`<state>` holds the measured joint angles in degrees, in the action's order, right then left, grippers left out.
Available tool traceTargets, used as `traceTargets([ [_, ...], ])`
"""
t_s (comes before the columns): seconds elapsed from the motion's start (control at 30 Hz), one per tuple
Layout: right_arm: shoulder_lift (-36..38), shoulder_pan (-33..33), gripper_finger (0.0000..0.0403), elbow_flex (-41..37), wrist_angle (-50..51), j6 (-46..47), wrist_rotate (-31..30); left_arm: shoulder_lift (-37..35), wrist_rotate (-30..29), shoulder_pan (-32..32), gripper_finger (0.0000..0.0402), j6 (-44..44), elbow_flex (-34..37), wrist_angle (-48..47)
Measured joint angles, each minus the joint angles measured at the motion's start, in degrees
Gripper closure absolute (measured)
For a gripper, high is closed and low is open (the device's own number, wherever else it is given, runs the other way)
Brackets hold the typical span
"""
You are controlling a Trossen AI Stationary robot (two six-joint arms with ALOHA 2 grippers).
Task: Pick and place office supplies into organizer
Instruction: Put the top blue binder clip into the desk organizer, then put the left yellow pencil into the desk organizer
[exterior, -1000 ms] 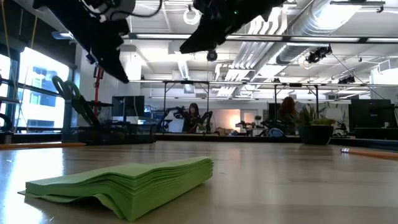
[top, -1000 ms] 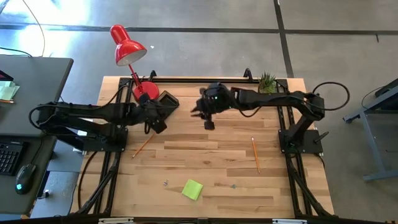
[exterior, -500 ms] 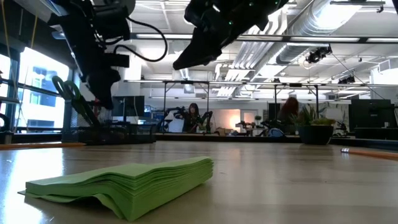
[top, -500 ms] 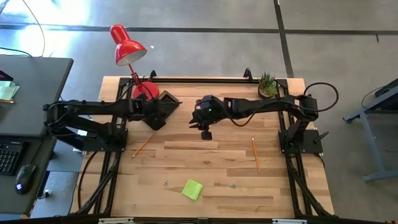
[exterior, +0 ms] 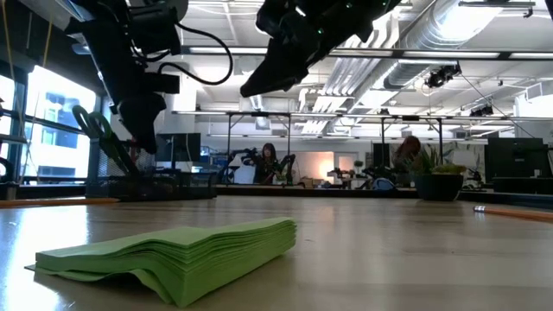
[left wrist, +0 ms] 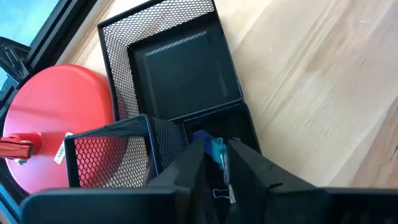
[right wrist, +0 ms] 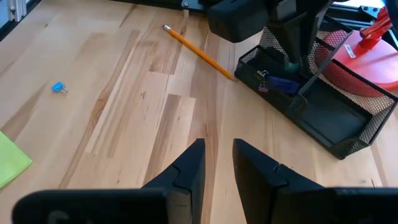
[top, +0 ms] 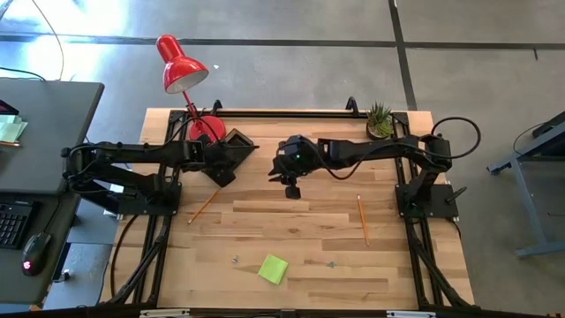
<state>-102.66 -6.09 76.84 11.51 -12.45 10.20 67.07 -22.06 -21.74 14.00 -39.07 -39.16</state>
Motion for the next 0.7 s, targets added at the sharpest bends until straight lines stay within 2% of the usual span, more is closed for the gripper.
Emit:
traceTargets([
  [0.23, 0.0, 0.0, 0.0329, 0.0, 0.1, 0.0, 0.0, 0.0, -0.5, 0.0, 0.0288, 0.0, 0.0, 0.0],
  [0.37, 0.0, 0.0, 0.0329, 0.0, 0.6, 0.1, 0.0, -0.1, -0.8, 0.0, 0.0275, 0.0, -0.1, 0.5],
  [0.47, 0.0, 0.0, 0.0329, 0.0, 1.8, 1.0, 1.8, -0.2, 1.2, 0.2, 0.0273, -0.3, -1.6, 0.5],
  [0.6, 0.0, 0.1, 0.0329, 0.0, 4.5, -0.2, 7.0, -0.2, 5.8, 3.3, 0.0273, -2.7, -4.4, 1.3],
  [0.7, -0.1, 0.9, 0.0329, 0.0, 4.6, 0.0, 7.5, -0.2, 7.6, 8.2, 0.0273, -5.2, -6.0, 3.4],
])
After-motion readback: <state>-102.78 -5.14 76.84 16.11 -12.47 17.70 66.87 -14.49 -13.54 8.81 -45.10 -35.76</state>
